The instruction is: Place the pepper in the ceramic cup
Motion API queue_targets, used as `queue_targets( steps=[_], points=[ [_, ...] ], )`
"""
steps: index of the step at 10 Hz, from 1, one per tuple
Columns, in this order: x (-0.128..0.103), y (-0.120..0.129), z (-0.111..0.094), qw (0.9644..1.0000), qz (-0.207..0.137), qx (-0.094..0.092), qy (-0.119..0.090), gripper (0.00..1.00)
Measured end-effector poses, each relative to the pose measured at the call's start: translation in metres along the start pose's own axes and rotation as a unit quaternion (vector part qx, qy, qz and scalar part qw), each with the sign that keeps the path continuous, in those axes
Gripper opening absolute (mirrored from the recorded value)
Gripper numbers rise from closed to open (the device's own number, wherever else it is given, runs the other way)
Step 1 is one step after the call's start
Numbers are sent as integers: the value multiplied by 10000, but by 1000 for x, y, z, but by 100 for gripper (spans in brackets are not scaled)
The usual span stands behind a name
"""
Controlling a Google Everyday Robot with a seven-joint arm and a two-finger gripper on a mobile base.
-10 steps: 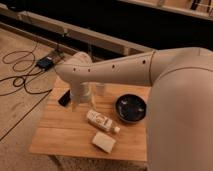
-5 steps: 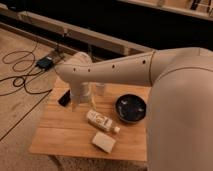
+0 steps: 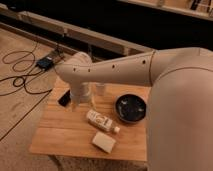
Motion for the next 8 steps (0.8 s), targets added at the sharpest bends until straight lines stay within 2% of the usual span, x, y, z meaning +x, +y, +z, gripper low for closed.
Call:
queue_targets(
  steps=[5, 7, 8],
  points=[
    [-5, 1, 0, 10000, -47, 11, -42, 65],
    [-24, 18, 5, 9992, -370, 48, -171, 65],
    [-43, 30, 10, 9980, -563, 47, -276, 65]
  ],
)
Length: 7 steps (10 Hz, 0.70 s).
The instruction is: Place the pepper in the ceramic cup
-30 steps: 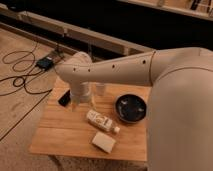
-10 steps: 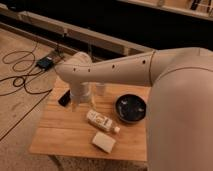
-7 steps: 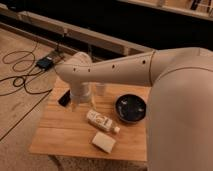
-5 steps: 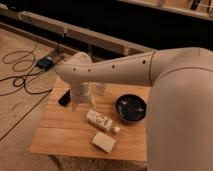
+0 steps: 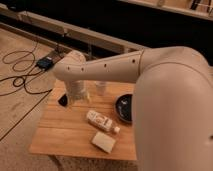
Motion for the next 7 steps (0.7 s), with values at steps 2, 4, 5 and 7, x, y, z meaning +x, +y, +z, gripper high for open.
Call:
queue_targets(
  steps=[2, 4, 5, 7],
  points=[
    [-27, 15, 9, 9996, -272, -7, -98, 65],
    [-59, 26, 19, 9984, -529, -37, -214, 65],
    [-75, 27, 24, 9977, -629, -39, -255, 65],
    [-102, 23, 35, 9967, -747, -15, -312, 65]
  ],
)
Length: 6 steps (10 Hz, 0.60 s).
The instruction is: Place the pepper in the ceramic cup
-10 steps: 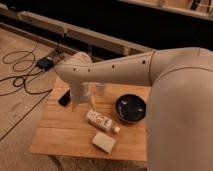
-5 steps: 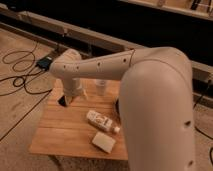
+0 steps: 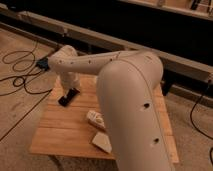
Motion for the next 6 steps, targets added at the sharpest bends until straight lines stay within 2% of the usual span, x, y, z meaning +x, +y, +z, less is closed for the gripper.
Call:
queue_targets(
  steps=[6],
  points=[
    [-68, -22, 40, 9994, -281, 108, -147, 65]
  ],
)
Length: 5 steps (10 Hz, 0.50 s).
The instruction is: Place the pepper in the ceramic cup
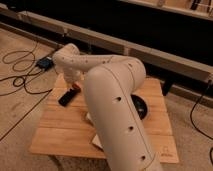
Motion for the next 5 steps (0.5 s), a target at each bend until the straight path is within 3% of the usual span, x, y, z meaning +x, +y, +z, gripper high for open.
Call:
queue_targets(
  steps=[5],
  points=[
    [-37, -17, 32, 10000, -51, -48, 16, 65]
  ],
)
